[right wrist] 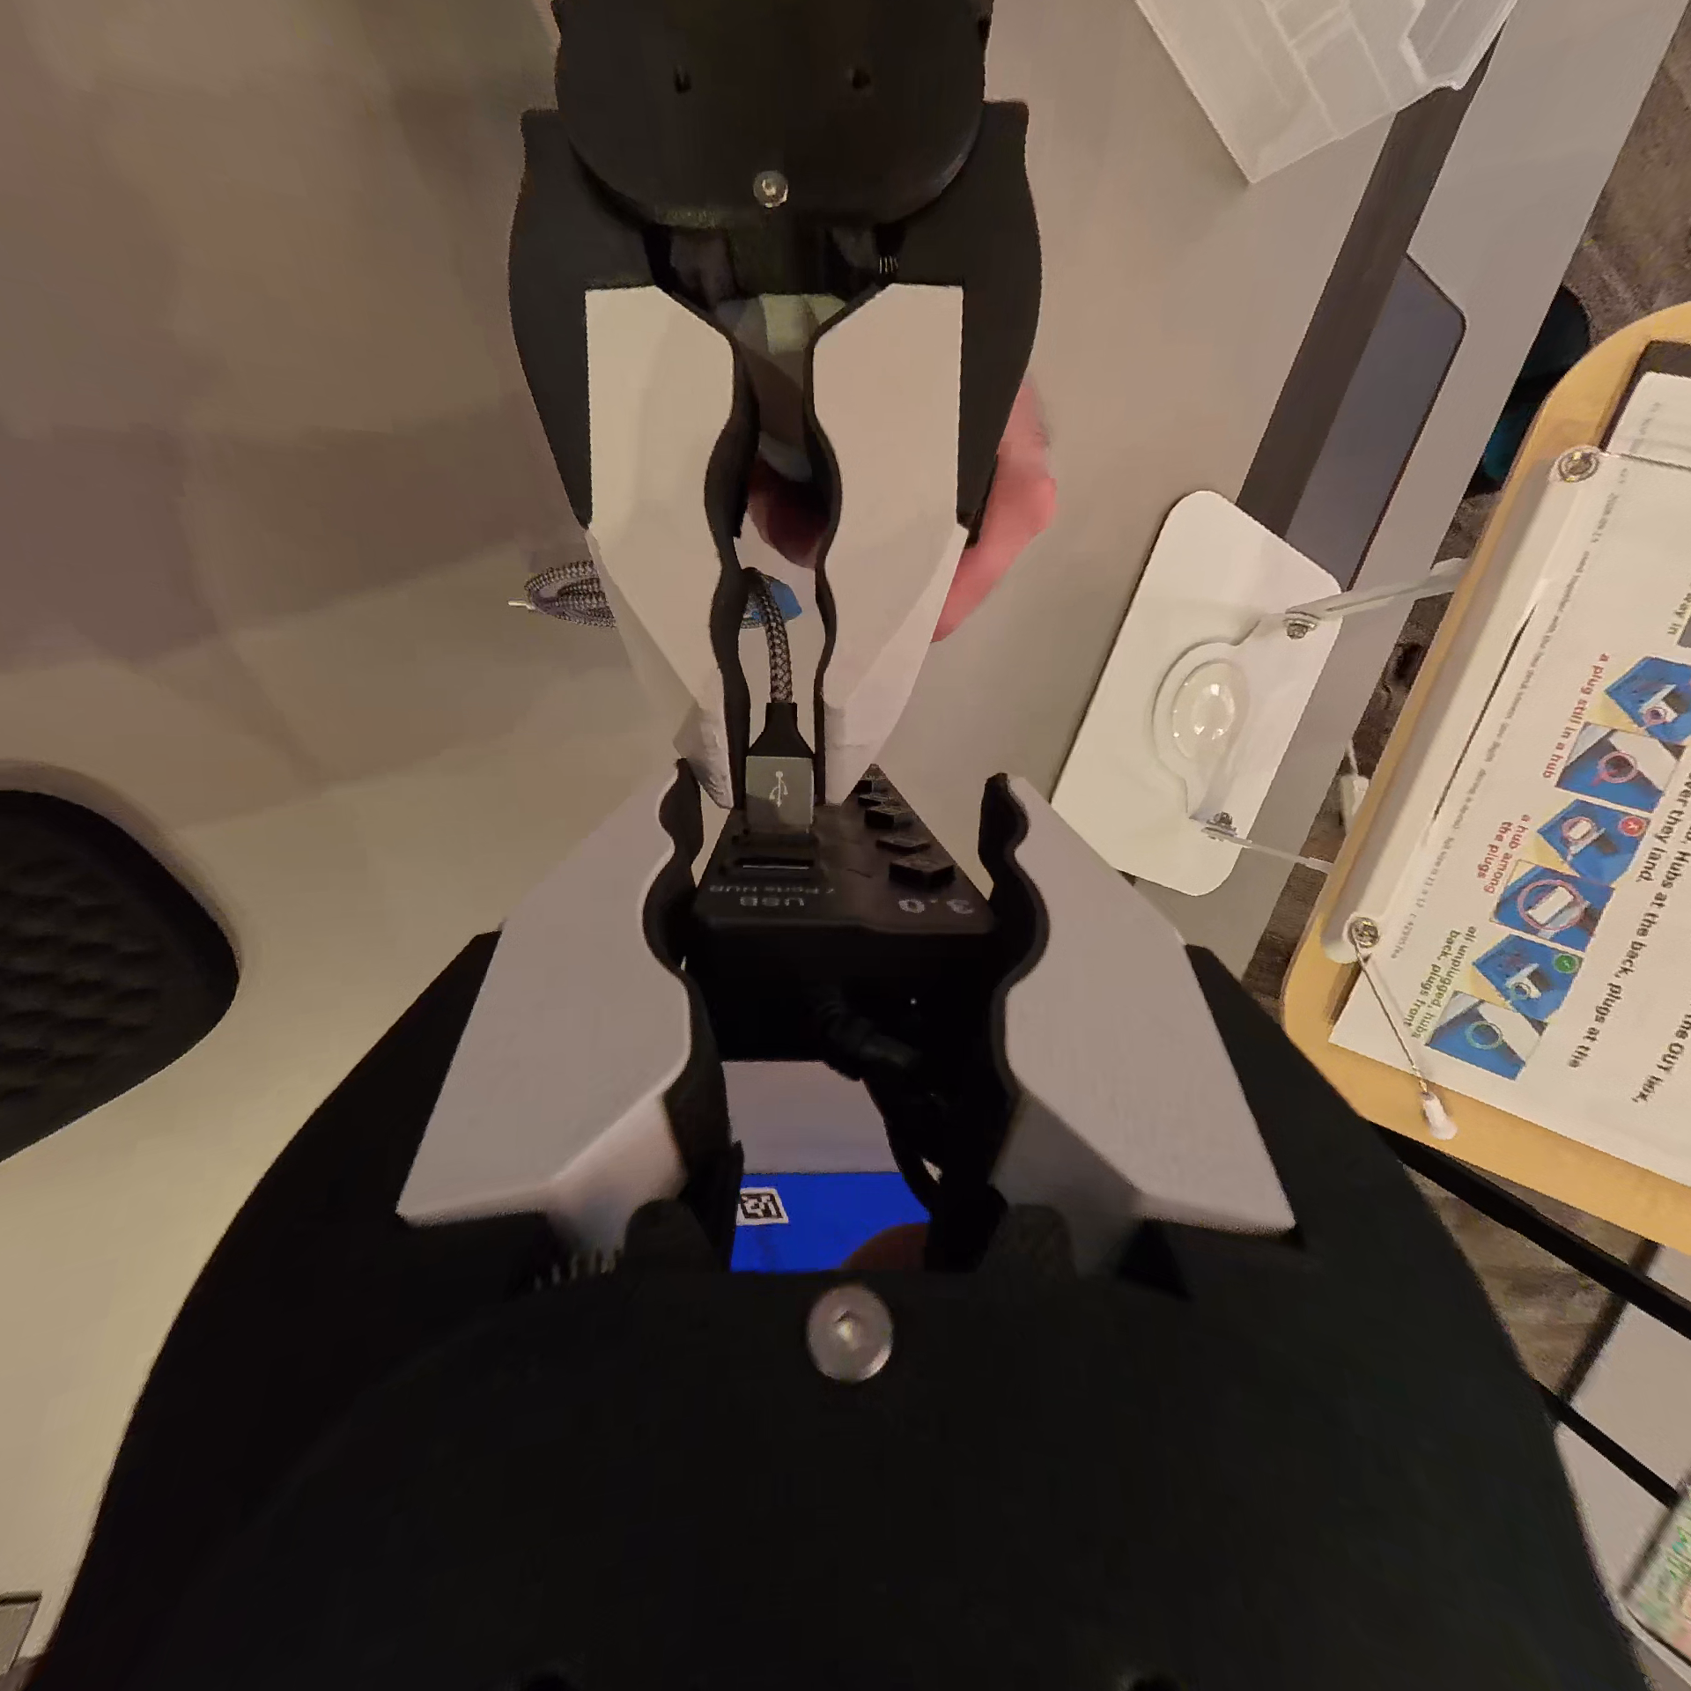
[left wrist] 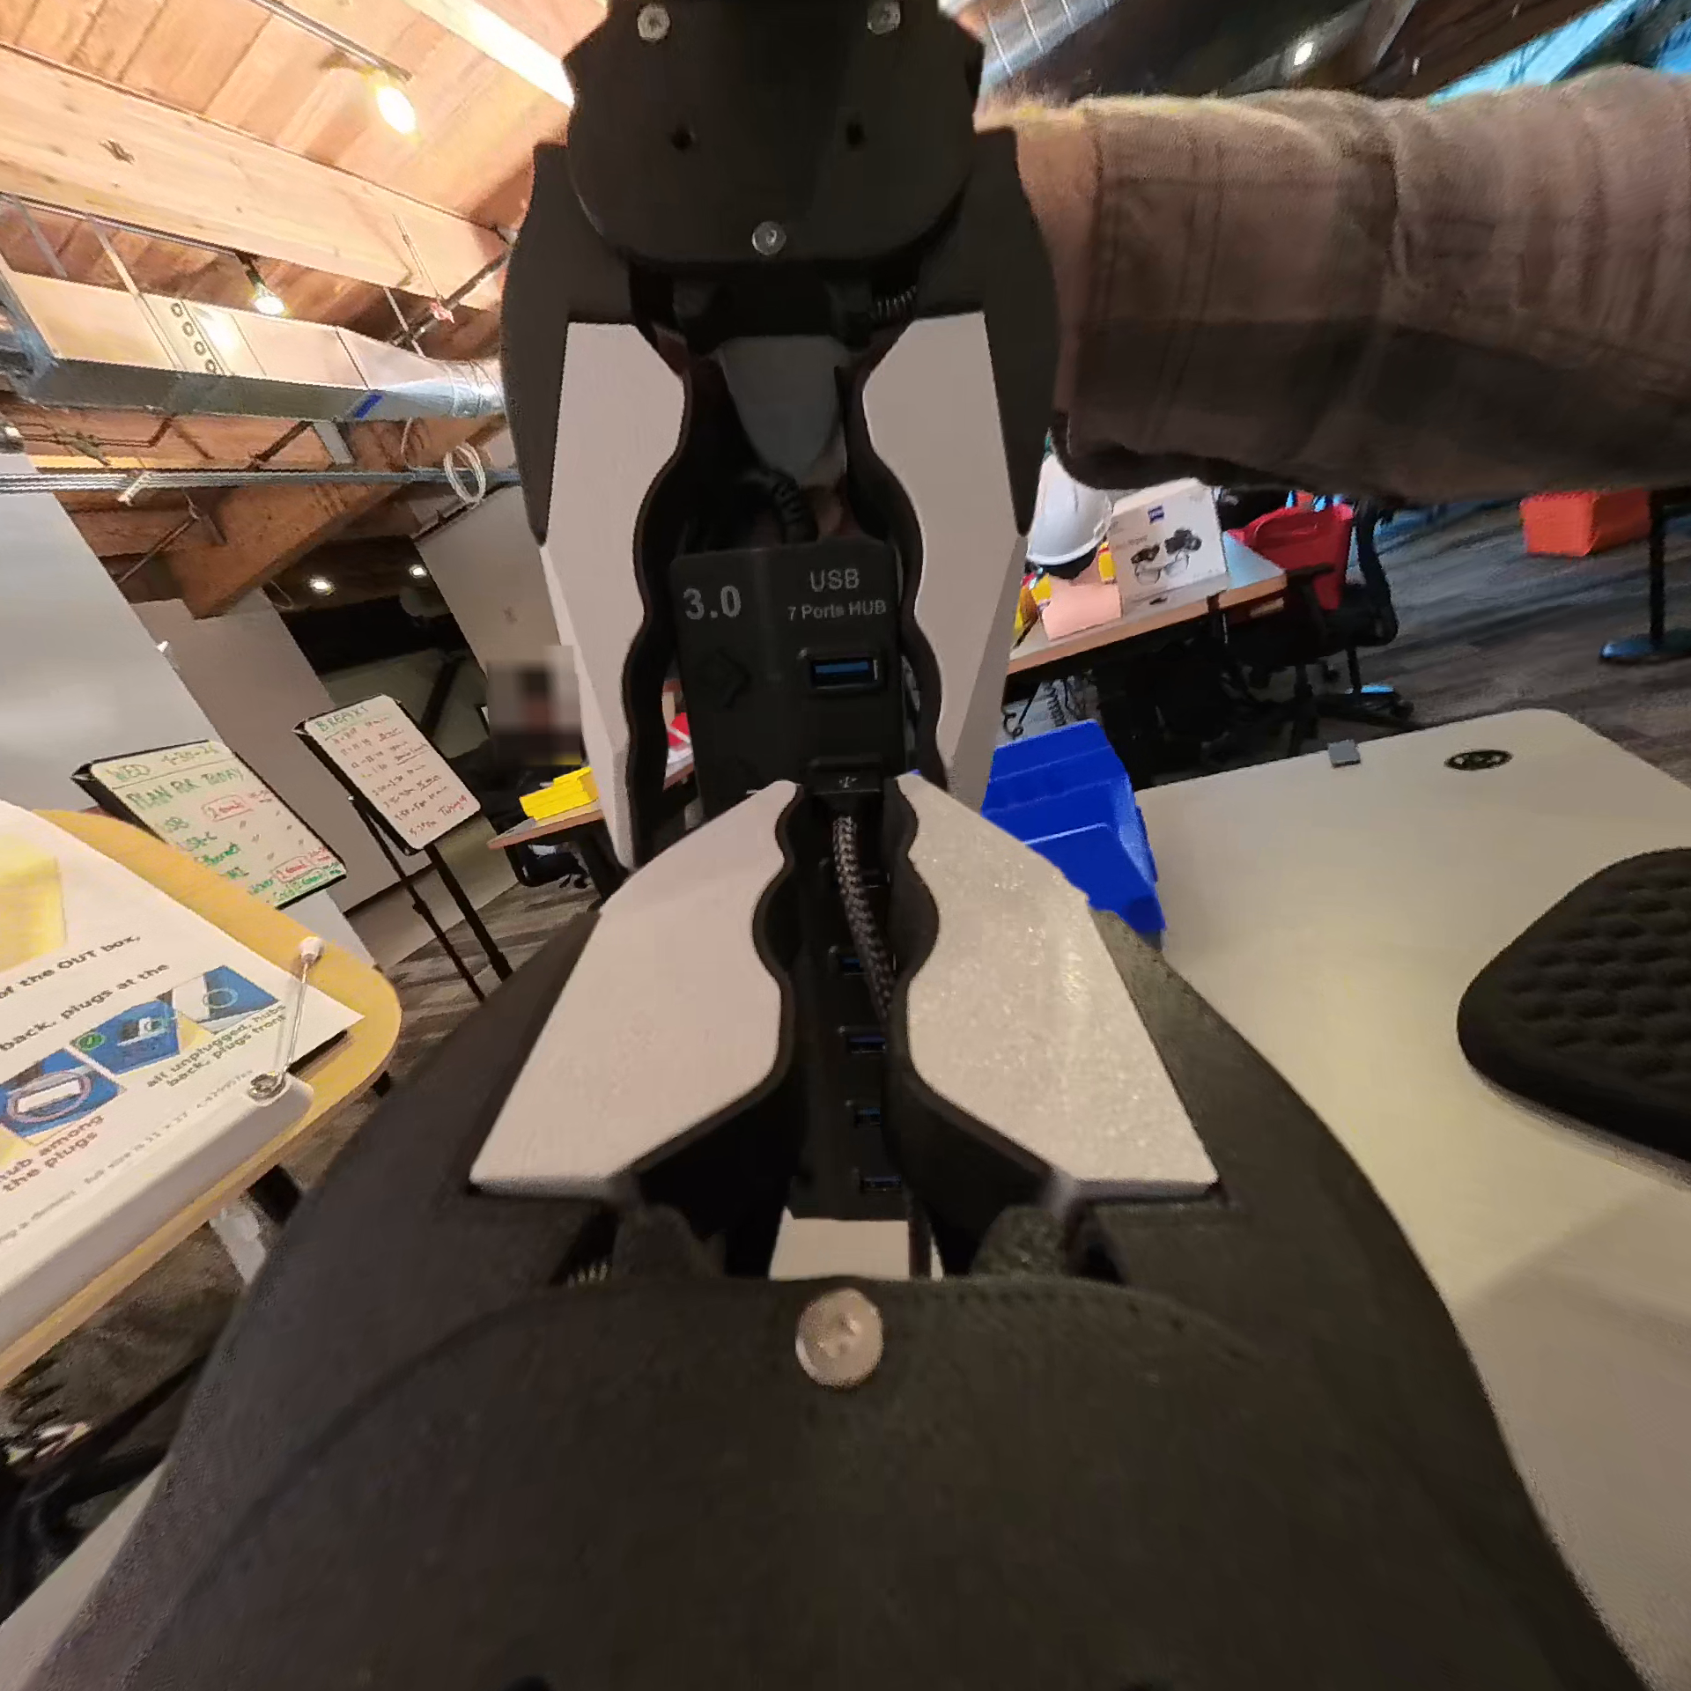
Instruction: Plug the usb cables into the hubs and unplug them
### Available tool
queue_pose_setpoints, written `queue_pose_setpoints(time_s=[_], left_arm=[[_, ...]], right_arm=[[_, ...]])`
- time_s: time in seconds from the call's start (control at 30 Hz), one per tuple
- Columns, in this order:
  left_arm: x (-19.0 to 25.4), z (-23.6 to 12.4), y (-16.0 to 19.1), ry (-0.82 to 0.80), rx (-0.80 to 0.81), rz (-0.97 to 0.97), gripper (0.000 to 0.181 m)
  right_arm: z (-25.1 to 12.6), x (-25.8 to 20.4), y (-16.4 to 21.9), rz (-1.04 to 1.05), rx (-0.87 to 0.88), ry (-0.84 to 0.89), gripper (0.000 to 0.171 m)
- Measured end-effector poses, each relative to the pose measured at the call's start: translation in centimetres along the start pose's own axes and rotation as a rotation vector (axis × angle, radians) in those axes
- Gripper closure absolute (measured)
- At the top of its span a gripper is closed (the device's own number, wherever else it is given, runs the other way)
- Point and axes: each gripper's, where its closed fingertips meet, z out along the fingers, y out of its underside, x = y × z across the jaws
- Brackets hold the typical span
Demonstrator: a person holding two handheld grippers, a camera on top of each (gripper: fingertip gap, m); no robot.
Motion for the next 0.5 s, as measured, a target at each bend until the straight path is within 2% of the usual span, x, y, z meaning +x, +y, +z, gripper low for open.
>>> queue_pose_setpoints(time_s=[0.27,0.5], left_arm=[[-1.6,-1.0,0.4,0.016,-0.058,0.049,0.154],[-3.8,-1.6,1.6,-0.016,-0.070,-0.040,0.148]], right_arm=[[-1.0,1.0,2.1,0.039,-0.029,0.062,0.111],[-1.6,0.9,4.0,0.083,-0.011,0.085,0.110]])
